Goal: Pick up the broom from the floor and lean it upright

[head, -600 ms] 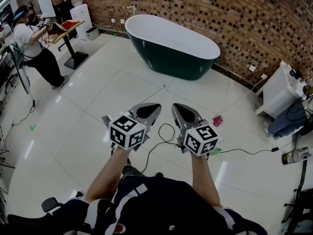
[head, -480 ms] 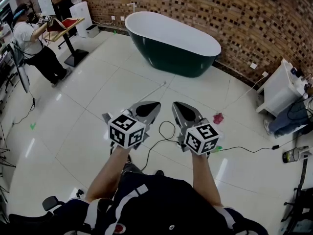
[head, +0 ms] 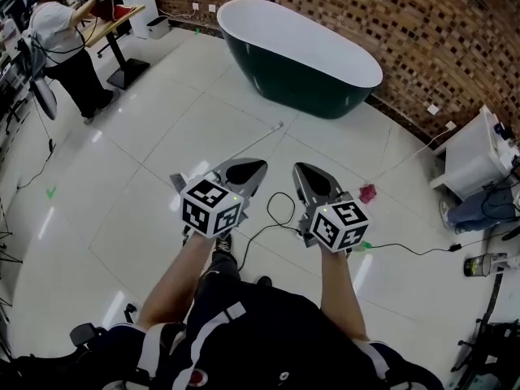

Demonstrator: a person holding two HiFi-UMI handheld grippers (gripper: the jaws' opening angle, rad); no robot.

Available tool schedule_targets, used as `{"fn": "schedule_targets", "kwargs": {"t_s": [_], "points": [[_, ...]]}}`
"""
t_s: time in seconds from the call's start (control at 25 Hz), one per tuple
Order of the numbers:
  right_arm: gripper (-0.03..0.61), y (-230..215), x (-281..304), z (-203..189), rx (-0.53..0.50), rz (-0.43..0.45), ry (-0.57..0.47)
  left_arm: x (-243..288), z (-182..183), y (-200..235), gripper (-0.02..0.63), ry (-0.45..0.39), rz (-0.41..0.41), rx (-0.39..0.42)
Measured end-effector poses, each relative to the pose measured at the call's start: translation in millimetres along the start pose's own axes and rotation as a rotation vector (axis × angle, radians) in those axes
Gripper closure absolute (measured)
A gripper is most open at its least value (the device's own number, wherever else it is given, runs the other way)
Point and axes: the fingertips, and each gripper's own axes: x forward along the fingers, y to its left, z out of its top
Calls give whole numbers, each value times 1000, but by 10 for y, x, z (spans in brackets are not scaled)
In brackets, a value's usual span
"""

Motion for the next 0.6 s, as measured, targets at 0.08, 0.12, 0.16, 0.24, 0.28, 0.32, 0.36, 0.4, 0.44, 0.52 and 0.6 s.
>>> {"fn": "schedule_targets", "kwargs": {"t_s": [0.08, 0.12, 0.16, 0.24, 0.28, 0.32, 0.36, 0.4, 0.44, 0.52, 0.6], "points": [[578, -5, 247, 22, -5, -1, 22, 28, 28, 256, 612, 3, -4, -11], [577, -10, 378, 35, -11, -2, 33, 46, 49, 396, 614, 3, -6, -15], [578, -18, 508, 39, -18, -4, 44, 64, 61, 540, 612, 3, -8, -17], [578, -41, 763, 36, -26, -13, 63, 97, 61, 826, 614, 6, -14, -23], [578, -55, 897, 48, -30, -19, 72, 111, 71, 972, 614, 6, -18, -25], [577, -66, 1040, 74, -34, -25, 80, 124, 93, 1125, 614, 5, -22, -28], [578, -72, 1185, 106, -37, -30, 86, 134, 122, 1278, 614, 4, -26, -32], [578, -74, 1321, 135, -39, -36, 92, 143, 148, 1423, 614, 5, -30, -38], [577, -76, 1444, 157, -38, -42, 99, 153, 168, 1556, 614, 7, -36, -46], [578, -73, 1656, 185, -35, -59, 118, 169, 190, 1784, 614, 15, -52, -66], [578, -38, 1864, 191, -33, -71, 132, 169, 186, 2003, 614, 26, -67, -77]]}}
